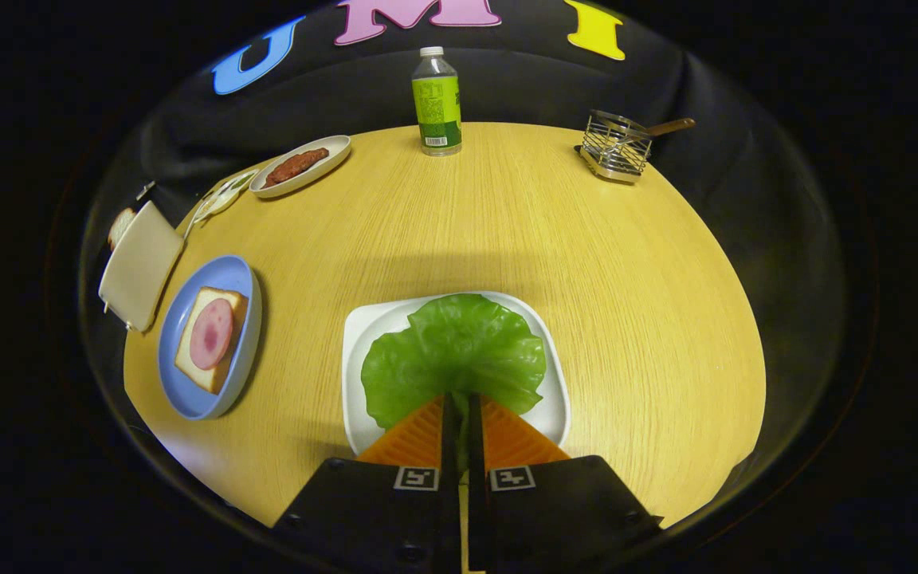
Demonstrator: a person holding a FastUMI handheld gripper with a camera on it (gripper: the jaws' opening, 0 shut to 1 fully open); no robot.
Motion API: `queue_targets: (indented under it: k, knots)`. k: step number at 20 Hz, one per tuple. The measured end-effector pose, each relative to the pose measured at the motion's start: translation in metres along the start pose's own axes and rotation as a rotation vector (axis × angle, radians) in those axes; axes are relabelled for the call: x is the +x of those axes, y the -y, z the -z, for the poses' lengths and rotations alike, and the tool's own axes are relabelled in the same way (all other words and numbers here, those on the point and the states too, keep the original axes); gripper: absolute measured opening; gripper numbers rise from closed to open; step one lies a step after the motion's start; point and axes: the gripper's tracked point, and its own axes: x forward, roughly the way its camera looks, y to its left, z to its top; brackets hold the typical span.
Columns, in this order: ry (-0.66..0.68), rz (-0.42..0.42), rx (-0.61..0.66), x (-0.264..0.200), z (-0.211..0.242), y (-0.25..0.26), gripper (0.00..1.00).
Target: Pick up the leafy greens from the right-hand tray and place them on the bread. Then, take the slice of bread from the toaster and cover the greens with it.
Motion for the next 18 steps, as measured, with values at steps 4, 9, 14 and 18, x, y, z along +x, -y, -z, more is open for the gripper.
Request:
queue_targets:
  k: [4,9,14,18]
  knots:
    - [-0.01,-0.044,0.05,-0.006,-0.004,-0.001,0.06]
    - [0.037,-0.045,0.019,-0.032,-0.021,-0.007,0.06]
    - [0.101,-0.068,-0.016,-0.068,-0.051,-0.024,0.05]
    - [0.153,-0.119,-0.053,-0.097,-0.079,-0.055,0.06]
